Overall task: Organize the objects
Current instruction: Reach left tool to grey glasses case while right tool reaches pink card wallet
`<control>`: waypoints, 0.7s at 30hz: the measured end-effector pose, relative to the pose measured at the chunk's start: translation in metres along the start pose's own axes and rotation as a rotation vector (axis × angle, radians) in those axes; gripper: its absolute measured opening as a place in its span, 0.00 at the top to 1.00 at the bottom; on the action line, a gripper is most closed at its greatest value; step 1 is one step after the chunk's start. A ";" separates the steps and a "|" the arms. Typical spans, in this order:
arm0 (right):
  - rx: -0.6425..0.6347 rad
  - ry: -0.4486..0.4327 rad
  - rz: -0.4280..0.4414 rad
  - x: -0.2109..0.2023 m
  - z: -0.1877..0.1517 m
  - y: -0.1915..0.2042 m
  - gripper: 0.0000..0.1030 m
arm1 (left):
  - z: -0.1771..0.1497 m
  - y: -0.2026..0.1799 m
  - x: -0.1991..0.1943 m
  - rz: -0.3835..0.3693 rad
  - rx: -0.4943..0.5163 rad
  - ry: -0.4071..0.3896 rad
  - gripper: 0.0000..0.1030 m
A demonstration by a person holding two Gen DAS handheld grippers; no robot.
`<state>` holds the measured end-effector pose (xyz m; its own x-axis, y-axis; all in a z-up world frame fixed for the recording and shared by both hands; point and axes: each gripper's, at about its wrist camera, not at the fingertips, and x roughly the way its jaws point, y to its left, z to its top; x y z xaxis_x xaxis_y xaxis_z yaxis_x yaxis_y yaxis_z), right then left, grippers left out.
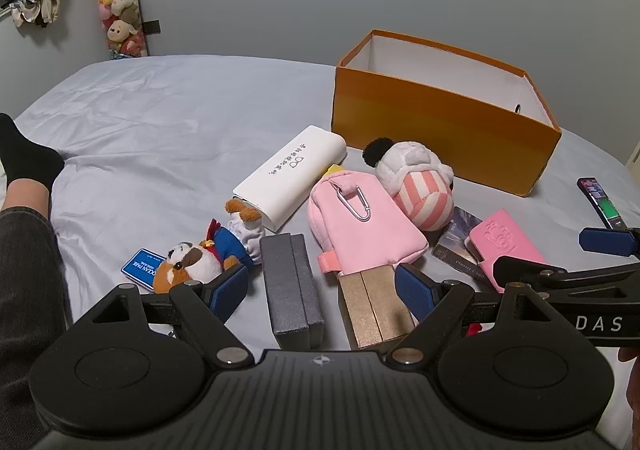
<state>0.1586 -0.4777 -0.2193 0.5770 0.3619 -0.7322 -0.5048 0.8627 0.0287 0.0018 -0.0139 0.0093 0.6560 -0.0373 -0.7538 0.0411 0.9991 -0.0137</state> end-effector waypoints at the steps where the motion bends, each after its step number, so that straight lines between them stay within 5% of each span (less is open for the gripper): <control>1: 0.001 0.000 0.001 0.000 0.001 0.000 0.01 | 0.000 0.000 0.000 -0.001 0.000 0.000 0.05; 21: -0.034 -0.025 0.001 0.006 -0.004 -0.006 0.01 | -0.009 0.006 0.009 -0.006 -0.001 0.020 0.05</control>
<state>0.1629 -0.4817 -0.2265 0.5923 0.3716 -0.7149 -0.5268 0.8500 0.0054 0.0010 -0.0080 -0.0033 0.6404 -0.0433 -0.7668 0.0445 0.9988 -0.0193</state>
